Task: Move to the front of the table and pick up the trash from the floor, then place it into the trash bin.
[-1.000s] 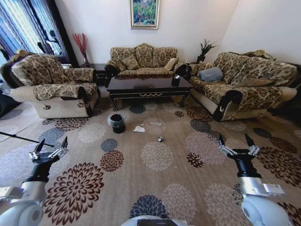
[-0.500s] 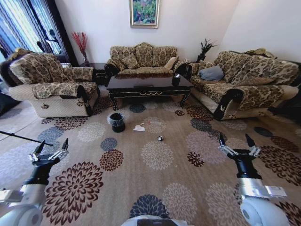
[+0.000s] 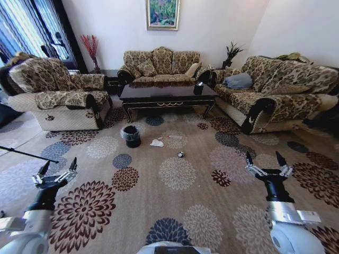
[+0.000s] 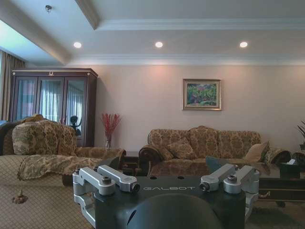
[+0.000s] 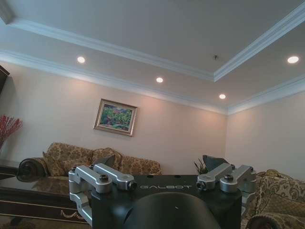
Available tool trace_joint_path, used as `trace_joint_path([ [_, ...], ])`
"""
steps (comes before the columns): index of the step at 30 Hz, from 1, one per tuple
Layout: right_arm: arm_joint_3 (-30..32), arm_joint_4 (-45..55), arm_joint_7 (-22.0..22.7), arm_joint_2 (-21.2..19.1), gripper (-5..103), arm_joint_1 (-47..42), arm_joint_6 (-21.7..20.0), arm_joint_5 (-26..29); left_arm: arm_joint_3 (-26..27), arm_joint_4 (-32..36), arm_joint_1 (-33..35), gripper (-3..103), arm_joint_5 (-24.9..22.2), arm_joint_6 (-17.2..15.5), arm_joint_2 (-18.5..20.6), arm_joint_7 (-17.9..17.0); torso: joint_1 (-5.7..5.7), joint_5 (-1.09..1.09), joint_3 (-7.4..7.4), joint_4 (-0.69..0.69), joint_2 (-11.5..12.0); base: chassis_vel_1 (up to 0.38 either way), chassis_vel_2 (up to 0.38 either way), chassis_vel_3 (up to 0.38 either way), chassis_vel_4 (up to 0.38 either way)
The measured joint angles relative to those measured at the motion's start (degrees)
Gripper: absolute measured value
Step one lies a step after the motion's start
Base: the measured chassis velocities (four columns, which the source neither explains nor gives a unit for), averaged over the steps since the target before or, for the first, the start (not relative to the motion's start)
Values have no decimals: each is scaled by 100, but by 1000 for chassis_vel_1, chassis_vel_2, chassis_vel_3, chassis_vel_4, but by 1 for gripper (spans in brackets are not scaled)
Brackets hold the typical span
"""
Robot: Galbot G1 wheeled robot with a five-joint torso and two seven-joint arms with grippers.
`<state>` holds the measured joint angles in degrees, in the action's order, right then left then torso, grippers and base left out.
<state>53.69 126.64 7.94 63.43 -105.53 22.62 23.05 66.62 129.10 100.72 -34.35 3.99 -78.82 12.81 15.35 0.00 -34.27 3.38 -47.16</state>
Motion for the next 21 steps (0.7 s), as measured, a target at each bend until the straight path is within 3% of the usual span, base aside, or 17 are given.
trace_joint_path([
  [21,23,-75,-8,-1,100,27,20,-13,-10,-90,-100,100,-33,-12,44,-2,-219,0,300,0,520,0,0,0,0],
])
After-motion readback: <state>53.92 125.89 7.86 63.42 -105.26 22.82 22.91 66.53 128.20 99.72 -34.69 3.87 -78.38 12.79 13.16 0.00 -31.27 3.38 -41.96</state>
